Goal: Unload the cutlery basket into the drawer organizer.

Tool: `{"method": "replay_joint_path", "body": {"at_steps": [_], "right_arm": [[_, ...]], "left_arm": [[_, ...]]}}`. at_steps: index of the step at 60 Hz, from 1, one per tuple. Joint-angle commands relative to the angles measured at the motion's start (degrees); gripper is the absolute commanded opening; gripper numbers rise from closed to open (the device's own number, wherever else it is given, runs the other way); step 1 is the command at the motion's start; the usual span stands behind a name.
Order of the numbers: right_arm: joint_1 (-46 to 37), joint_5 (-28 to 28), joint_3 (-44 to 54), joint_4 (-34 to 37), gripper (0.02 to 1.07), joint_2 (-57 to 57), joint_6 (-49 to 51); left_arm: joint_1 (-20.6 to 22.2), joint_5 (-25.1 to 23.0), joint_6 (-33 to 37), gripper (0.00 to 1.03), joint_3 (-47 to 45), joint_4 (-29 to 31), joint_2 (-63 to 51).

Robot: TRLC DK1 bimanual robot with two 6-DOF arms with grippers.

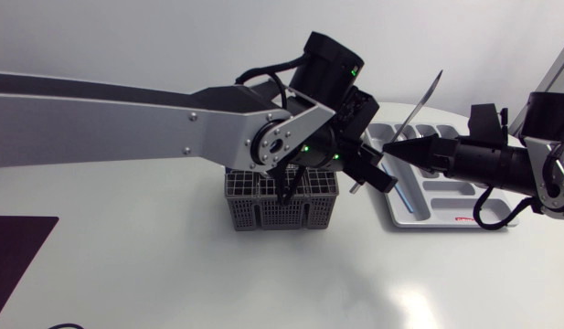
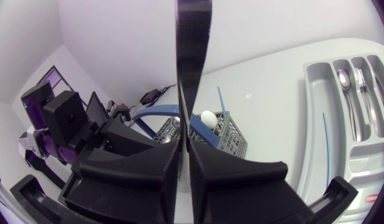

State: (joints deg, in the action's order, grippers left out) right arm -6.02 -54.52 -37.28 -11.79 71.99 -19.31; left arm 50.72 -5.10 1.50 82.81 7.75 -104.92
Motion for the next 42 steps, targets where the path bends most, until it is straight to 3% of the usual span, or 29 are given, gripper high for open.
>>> {"method": "replay_joint_path", "body": {"at_steps": [1, 10, 21, 37, 42], "right_arm": [[-1.1, 0.1, 0.9, 0.6, 0.13, -1.1, 1.5], [-3.8, 0.1, -0.3, 4.8, 0.13, -1.4, 5.6], [-9.0, 0.0, -5.6, 15.4, 0.13, -0.3, 15.3], [-18.1, 0.3, -20.0, 32.5, 0.13, 9.5, 31.3], [-19.6, 2.9, -24.4, 36.5, 0.13, 12.9, 36.0]], "left_arm": [[-0.5, 0.0, -0.2, 0.58, -1.2, -0.2, 2.9], [-1.1, 0.6, 0.7, 0.74, -1.5, 0.1, 4.8], [-3.3, 1.8, 1.9, 0.9, -3.8, 0.2, 9.3], [-6.8, 4.8, 4.6, 0.91, -9.3, -2.5, 15.8], [-8.0, 5.4, 5.4, 0.91, -10.7, -3.4, 17.4]]}}
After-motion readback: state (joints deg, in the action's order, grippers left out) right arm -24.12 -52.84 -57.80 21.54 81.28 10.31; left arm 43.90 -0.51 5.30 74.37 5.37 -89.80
